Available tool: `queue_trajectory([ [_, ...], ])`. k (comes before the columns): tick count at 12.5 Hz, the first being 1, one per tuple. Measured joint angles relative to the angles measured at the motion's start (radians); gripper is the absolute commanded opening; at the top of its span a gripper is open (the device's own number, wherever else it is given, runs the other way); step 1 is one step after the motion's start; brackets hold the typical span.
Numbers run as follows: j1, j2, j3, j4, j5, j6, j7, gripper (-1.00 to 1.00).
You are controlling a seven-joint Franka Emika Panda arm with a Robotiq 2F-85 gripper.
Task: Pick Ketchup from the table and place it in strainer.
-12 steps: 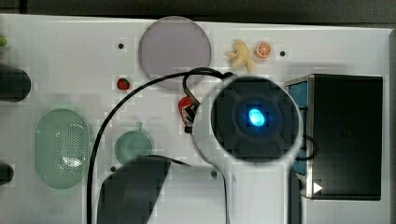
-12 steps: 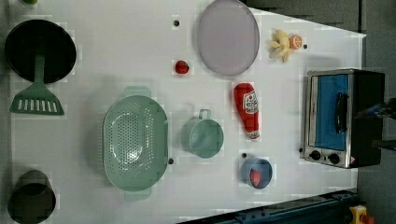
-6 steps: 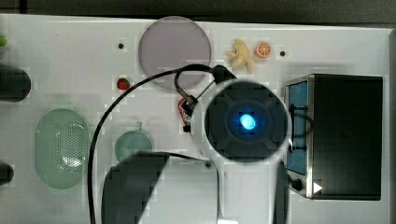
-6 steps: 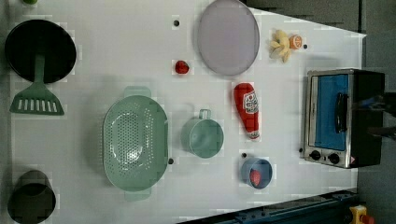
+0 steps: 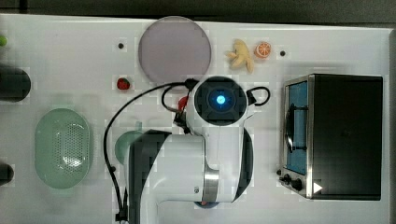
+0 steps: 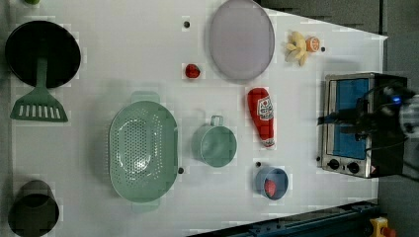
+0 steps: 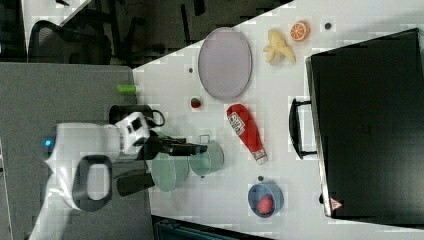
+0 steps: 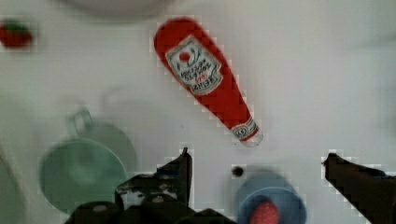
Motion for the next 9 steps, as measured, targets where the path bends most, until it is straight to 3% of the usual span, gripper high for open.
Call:
queue_trajectory([
  [4,0.003,0.042,0.021,-0.09,-0.004,0.18,-0.258,1.0],
  [7,0.004,0.102,0.033,-0.111,-0.01,0.306,-0.313,1.0],
  [9,0.001,0.169,0.037,-0.111,-0.07,0.38,-0.342,1.0],
])
